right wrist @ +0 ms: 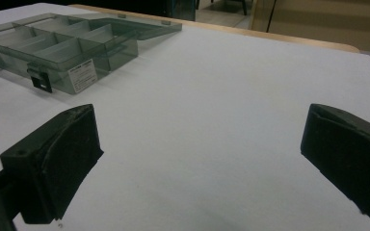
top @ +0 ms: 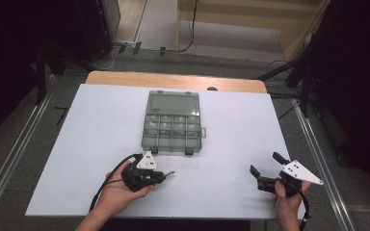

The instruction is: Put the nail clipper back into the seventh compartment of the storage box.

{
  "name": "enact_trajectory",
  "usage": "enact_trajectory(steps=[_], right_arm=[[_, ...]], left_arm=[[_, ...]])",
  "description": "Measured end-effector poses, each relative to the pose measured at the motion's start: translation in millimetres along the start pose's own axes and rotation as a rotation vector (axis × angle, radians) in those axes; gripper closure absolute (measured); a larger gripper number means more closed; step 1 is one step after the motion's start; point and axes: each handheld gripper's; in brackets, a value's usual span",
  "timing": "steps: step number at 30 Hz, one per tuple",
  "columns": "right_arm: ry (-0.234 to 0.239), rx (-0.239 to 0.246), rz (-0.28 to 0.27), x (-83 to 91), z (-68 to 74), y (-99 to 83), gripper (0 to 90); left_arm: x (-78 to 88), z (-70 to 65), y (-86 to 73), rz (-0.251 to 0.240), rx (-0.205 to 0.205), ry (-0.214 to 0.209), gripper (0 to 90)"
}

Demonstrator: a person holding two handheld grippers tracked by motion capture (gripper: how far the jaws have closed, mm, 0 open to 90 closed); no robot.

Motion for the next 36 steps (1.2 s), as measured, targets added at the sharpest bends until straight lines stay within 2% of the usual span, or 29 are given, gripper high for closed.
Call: enact_trajectory(steps=[5, 18, 22, 36], right_arm=[[-0.003, -0.004, -0.003, 0.5, -0.4, 0.0, 0.0], [0.003, 0.000, -0.007, 1.3, -0.4, 0.2, 0.0], [0.006, 0.003, -0.009, 1.8, -0.3, 0.4, 0.0], [0.011, -0.007, -0.009, 1.9, -1.1, 0.4, 0.0]], left_arm=[[2.6, 2.0, 1.8, -0.008, 0.006, -0.013, 78.8], [7.2, 6.5, 8.4, -0.030, 0.021, -0.014, 78.7], [7.5, 6.2, 11.7, -0.023, 0.002, -0.021, 78.7], [10.6, 11.9, 22.1, -0.022, 0.007, -0.029, 78.7]])
Point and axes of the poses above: each handheld gripper's, and its own axes: x roughly backward along the jaws, y roughly out of its top, z roughly to its left, and after that the axes turned 8 degrees about -y, right-handed
